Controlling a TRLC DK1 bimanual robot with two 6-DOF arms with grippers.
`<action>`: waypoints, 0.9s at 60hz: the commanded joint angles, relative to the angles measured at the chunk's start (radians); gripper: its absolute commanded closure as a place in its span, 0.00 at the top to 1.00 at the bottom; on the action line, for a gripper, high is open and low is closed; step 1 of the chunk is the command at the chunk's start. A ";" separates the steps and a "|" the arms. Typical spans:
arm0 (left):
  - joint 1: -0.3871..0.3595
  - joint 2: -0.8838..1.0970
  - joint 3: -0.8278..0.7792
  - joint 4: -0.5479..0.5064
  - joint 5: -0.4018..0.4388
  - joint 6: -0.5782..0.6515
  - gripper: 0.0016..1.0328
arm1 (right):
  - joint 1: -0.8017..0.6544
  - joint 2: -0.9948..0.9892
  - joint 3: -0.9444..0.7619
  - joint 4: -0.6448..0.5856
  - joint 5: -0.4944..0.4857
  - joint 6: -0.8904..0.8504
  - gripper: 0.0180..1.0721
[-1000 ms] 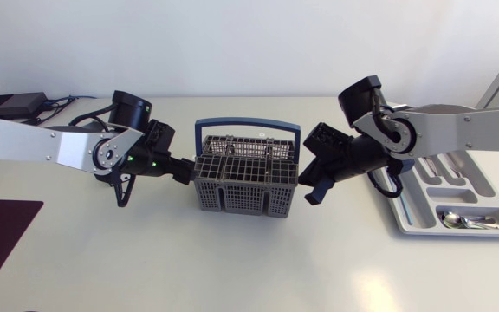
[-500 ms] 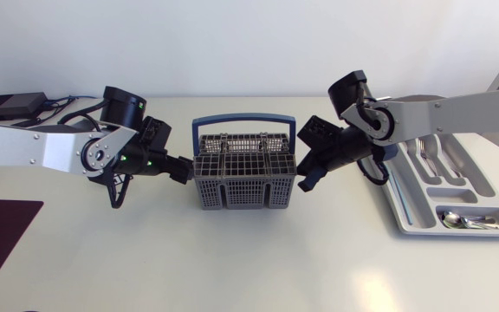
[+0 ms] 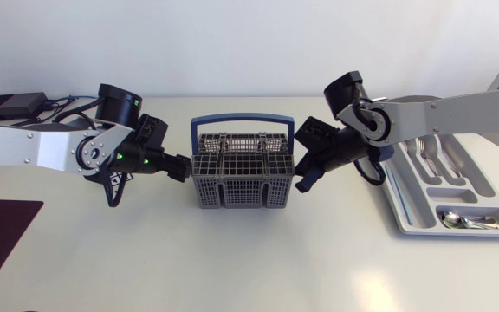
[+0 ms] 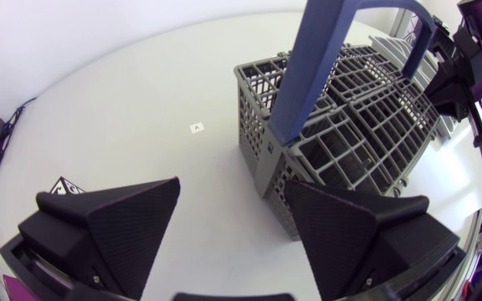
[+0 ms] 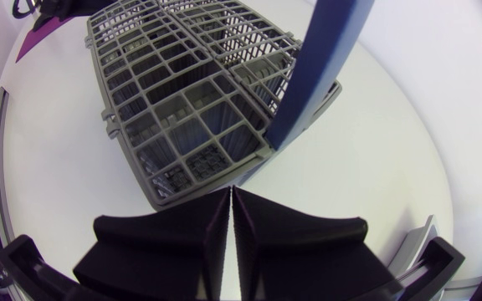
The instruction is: Transfer all utensils from the basket to the drawer tray.
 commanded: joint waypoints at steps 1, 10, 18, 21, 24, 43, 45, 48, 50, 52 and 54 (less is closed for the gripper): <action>-0.003 -0.042 -0.023 0.011 0.058 0.012 0.90 | 0.035 -0.021 -0.033 0.018 -0.006 0.031 0.10; 0.027 -0.091 -0.037 0.005 0.058 0.013 0.95 | -0.011 -0.069 -0.080 0.024 0.046 0.041 0.39; 0.060 -0.147 -0.054 0.006 0.058 0.007 0.96 | -0.064 -0.136 -0.126 0.024 0.051 0.039 0.86; 0.081 -0.180 -0.063 0.006 0.058 0.001 0.96 | -0.077 -0.165 -0.145 0.022 0.051 0.033 0.96; 0.098 -0.213 -0.072 0.003 0.058 -0.006 0.96 | -0.089 -0.205 -0.166 0.022 0.051 0.031 0.96; 0.165 -0.496 -0.159 -0.040 0.058 -0.006 0.95 | -0.155 -0.497 -0.275 0.010 0.085 0.015 0.96; 0.172 -0.543 -0.173 -0.043 0.058 0.000 0.95 | -0.172 -0.541 -0.293 0.011 0.083 0.016 0.96; 0.188 -0.591 -0.185 -0.049 0.058 0.007 0.95 | -0.195 -0.590 -0.313 0.013 0.080 0.019 0.96; 0.196 -0.623 -0.195 -0.055 0.058 0.015 0.95 | -0.208 -0.621 -0.326 0.013 0.076 0.028 0.96; 0.196 -0.654 -0.207 -0.064 0.058 0.030 0.95 | -0.224 -0.656 -0.341 0.019 0.074 0.030 0.96; 0.198 -0.686 -0.222 -0.072 0.058 0.046 0.95 | -0.242 -0.693 -0.362 0.031 0.074 0.035 0.96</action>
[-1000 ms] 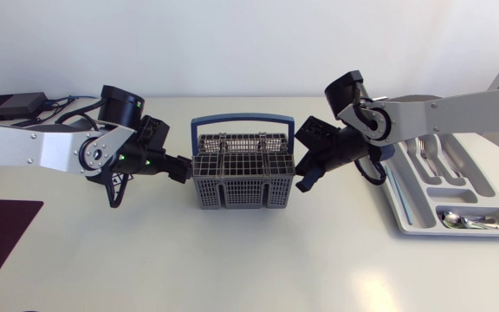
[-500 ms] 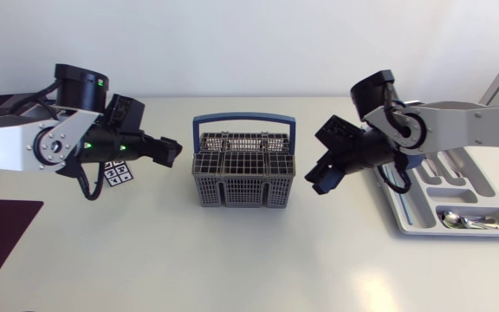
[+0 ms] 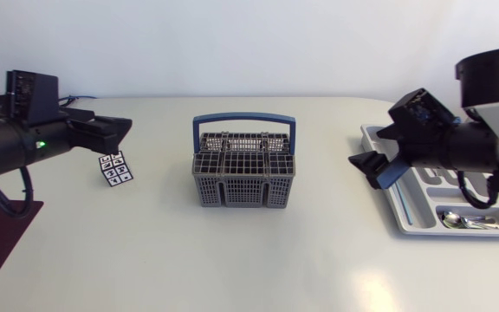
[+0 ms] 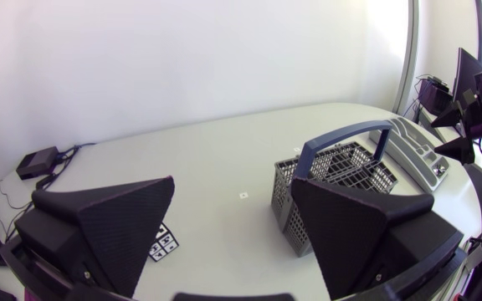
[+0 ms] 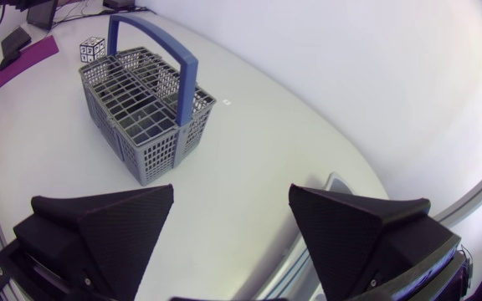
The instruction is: Transfer all utensils from the basket to the drawer tray.
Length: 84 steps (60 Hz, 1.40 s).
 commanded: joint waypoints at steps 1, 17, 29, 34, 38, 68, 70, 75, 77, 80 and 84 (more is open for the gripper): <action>0.011 -0.081 -0.057 -0.018 0.002 0.039 0.95 | -0.039 -0.090 -0.067 0.019 0.004 0.023 0.96; 0.029 -0.317 -0.218 0.028 -0.002 0.059 0.95 | -0.137 -0.315 -0.199 0.083 0.024 0.080 0.96; 0.041 -0.472 -0.330 0.058 -0.008 0.048 0.95 | -0.145 -0.518 -0.314 0.092 0.049 0.071 0.96; 0.047 -0.520 -0.364 0.060 -0.017 0.038 0.95 | -0.145 -0.606 -0.364 0.098 0.057 0.064 0.96; 0.051 -0.554 -0.394 0.063 -0.026 0.026 0.95 | -0.145 -0.640 -0.394 0.113 0.065 0.096 0.96; 0.080 -0.807 -0.613 0.085 -0.095 -0.060 0.95 | -0.144 -0.893 -0.618 0.225 0.125 0.333 0.96; 0.083 -0.828 -0.631 0.087 -0.101 -0.067 0.95 | -0.144 -0.914 -0.637 0.234 0.130 0.353 0.96; 0.088 -0.871 -0.669 0.090 -0.113 -0.082 0.95 | -0.144 -0.957 -0.675 0.253 0.140 0.393 0.96; 0.090 -0.888 -0.684 0.092 -0.118 -0.088 0.95 | -0.144 -0.975 -0.690 0.261 0.144 0.410 0.96; 0.092 -0.912 -0.704 0.094 -0.124 -0.096 0.95 | -0.144 -0.998 -0.711 0.271 0.149 0.431 0.96; 0.097 -0.947 -0.735 0.097 -0.134 -0.108 0.95 | -0.143 -1.034 -0.742 0.287 0.158 0.465 0.96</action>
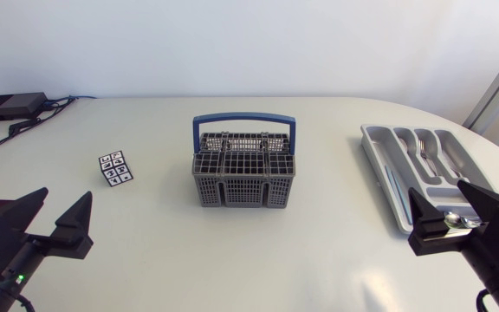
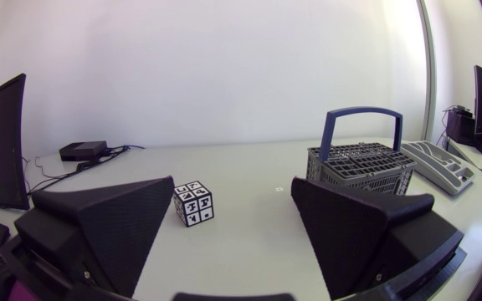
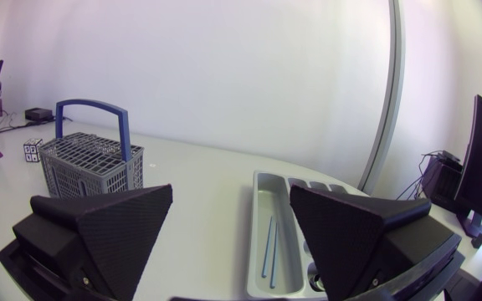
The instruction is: Transfer all utensils from the basket to the drawer tray.
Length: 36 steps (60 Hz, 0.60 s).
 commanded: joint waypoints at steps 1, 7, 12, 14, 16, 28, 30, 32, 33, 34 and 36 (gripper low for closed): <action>0.012 -0.047 -0.054 0.020 -0.014 -0.036 0.95 | -0.005 -0.045 -0.055 0.027 0.015 0.078 0.96; 0.016 -0.080 -0.082 0.023 -0.023 -0.047 0.95 | -0.004 -0.100 -0.103 0.052 0.028 0.129 0.96; 0.016 -0.080 -0.082 0.023 -0.023 -0.047 0.95 | -0.004 -0.108 -0.110 0.055 0.030 0.136 0.96; 0.016 -0.080 -0.082 0.023 -0.023 -0.047 0.95 | -0.004 -0.108 -0.110 0.055 0.030 0.136 0.96; 0.016 -0.080 -0.082 0.023 -0.023 -0.047 0.95 | -0.004 -0.108 -0.110 0.055 0.030 0.136 0.96; 0.016 -0.080 -0.082 0.023 -0.023 -0.047 0.95 | -0.004 -0.108 -0.110 0.055 0.030 0.136 0.96; 0.016 -0.080 -0.082 0.023 -0.023 -0.047 0.95 | -0.004 -0.108 -0.110 0.055 0.030 0.136 0.96; 0.016 -0.080 -0.082 0.023 -0.023 -0.047 0.95 | -0.004 -0.108 -0.110 0.055 0.030 0.136 0.96; 0.016 -0.080 -0.082 0.023 -0.023 -0.047 0.95 | -0.004 -0.108 -0.110 0.055 0.030 0.136 0.96; 0.016 -0.080 -0.082 0.023 -0.023 -0.047 0.95 | -0.004 -0.108 -0.110 0.055 0.030 0.136 0.96; 0.016 -0.080 -0.082 0.023 -0.023 -0.047 0.95 | -0.004 -0.108 -0.110 0.055 0.030 0.136 0.96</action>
